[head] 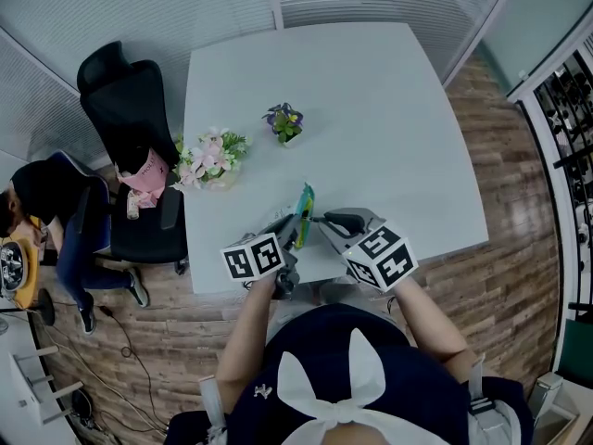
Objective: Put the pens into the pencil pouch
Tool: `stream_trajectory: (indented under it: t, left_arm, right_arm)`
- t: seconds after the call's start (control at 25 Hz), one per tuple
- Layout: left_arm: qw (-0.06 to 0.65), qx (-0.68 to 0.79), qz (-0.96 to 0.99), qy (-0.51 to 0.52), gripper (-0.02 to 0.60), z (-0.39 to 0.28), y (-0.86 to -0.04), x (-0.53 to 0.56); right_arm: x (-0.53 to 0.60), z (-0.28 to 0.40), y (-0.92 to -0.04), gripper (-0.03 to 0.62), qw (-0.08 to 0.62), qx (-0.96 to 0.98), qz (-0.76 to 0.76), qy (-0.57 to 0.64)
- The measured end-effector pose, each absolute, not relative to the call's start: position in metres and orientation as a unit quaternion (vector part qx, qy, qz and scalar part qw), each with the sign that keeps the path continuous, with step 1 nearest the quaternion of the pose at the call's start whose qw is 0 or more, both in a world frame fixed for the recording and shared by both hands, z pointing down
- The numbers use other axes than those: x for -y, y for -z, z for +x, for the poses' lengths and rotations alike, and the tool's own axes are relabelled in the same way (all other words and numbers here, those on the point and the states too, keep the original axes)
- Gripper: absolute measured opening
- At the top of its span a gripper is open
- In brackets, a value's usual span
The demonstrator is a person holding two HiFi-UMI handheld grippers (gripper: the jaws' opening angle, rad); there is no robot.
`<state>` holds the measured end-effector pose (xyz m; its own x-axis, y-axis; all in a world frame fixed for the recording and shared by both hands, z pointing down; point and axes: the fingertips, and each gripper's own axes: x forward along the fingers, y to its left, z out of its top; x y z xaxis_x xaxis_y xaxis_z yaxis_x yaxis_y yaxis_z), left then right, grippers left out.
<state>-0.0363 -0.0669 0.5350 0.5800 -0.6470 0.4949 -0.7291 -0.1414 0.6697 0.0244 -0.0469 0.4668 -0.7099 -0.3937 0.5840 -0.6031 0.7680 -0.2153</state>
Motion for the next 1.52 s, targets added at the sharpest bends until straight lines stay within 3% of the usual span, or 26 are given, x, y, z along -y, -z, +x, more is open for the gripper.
stream_trajectory:
  t: [1.52]
  left_arm:
    - [0.478,0.457,0.749,-0.023,0.055,-0.041,-0.535,0.05]
  right_arm:
    - [0.045,-0.012,-0.526,0.064,0.329,0.899,0.235,-0.17]
